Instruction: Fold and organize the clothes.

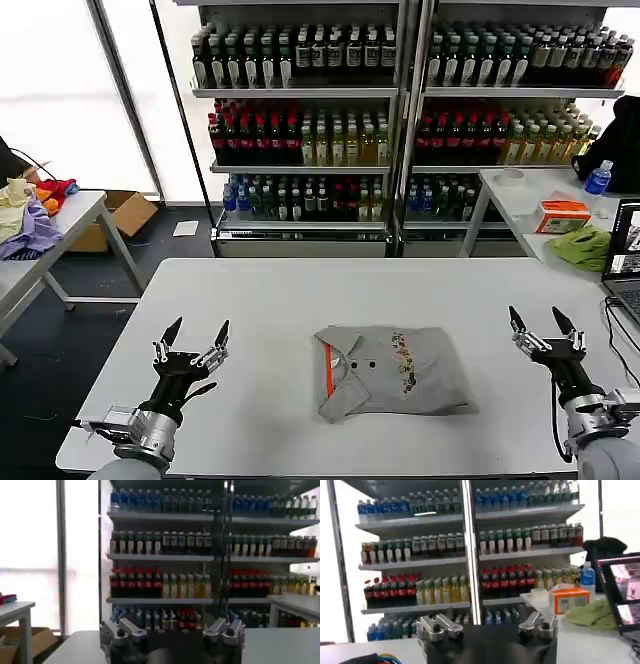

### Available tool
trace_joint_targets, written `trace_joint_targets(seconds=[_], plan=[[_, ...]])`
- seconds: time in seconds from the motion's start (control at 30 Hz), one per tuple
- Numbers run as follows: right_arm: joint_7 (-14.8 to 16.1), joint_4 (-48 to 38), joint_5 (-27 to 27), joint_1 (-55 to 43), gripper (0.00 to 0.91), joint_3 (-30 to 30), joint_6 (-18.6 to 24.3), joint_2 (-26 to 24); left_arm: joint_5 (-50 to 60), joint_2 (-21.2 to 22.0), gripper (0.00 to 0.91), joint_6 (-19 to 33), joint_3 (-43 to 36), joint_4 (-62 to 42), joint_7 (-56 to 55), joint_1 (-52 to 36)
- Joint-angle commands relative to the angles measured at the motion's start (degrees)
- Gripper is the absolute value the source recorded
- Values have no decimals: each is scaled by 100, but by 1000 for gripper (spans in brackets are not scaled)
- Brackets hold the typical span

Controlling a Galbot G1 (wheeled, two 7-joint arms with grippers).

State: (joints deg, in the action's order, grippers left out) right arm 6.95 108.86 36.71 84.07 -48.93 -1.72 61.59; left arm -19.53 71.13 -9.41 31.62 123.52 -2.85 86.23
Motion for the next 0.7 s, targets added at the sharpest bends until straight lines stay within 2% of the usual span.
trace_joint_targets(seconds=[0.03, 0.7], plan=[[734, -329, 96, 214, 907, -689, 263, 98, -7, 1, 907, 15, -28, 14, 2, 5], [651, -297, -25, 211, 907, -516, 383, 116, -36, -64, 907, -19, 54, 105, 46, 46]])
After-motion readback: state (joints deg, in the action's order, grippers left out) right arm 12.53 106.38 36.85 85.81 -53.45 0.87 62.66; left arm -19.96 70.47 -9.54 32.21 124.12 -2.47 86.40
